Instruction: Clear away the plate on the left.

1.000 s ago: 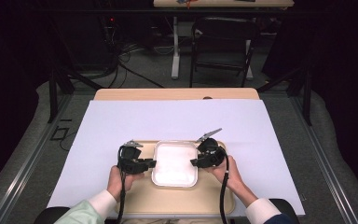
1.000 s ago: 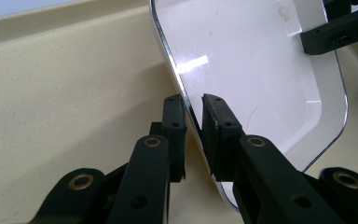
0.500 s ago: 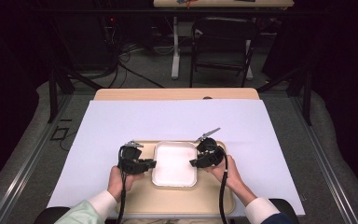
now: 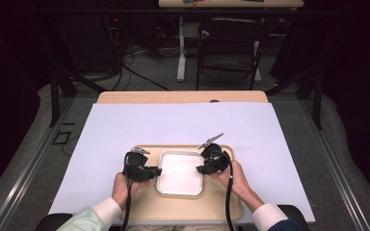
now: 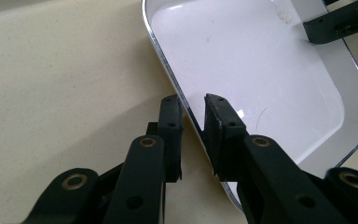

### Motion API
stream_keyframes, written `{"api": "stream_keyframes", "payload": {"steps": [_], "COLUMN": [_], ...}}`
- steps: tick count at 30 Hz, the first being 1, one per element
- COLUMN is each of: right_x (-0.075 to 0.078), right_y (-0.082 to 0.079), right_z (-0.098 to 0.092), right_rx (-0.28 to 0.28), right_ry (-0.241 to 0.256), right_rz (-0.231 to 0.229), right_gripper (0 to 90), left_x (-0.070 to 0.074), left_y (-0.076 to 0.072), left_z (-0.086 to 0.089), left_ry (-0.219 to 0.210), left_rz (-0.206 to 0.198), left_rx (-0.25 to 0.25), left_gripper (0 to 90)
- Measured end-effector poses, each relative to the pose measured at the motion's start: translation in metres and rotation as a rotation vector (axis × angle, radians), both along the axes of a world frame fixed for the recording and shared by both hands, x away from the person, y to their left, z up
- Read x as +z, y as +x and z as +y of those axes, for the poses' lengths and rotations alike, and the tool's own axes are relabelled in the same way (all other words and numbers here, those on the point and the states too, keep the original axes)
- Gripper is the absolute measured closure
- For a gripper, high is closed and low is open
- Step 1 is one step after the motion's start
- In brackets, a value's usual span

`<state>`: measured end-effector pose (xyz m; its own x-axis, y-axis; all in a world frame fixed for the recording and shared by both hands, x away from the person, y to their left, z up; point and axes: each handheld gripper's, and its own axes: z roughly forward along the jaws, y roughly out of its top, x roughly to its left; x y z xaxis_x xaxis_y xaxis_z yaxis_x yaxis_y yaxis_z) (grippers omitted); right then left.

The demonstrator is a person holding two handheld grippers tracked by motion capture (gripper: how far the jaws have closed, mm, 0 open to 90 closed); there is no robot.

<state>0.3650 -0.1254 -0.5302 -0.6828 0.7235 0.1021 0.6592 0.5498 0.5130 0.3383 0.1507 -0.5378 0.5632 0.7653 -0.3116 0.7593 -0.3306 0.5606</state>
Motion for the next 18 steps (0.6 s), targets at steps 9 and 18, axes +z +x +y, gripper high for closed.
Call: {"api": "stream_keyframes", "payload": {"steps": [9,18], "right_x": [-0.001,0.019], "right_y": [-0.001,-0.009], "right_z": [0.002,-0.008], "right_rx": [0.023,0.044], "right_ry": [-0.028,0.024], "right_rz": [-0.021,-0.131], "right_gripper": [49.1,18.7], "left_x": [0.002,0.021], "left_y": [0.0,-0.003], "left_z": [0.0,0.005], "left_ry": [0.012,0.032], "left_rz": [-0.016,-0.119], "left_rx": [-0.025,-0.056], "left_gripper": [66.3,32.8]}}
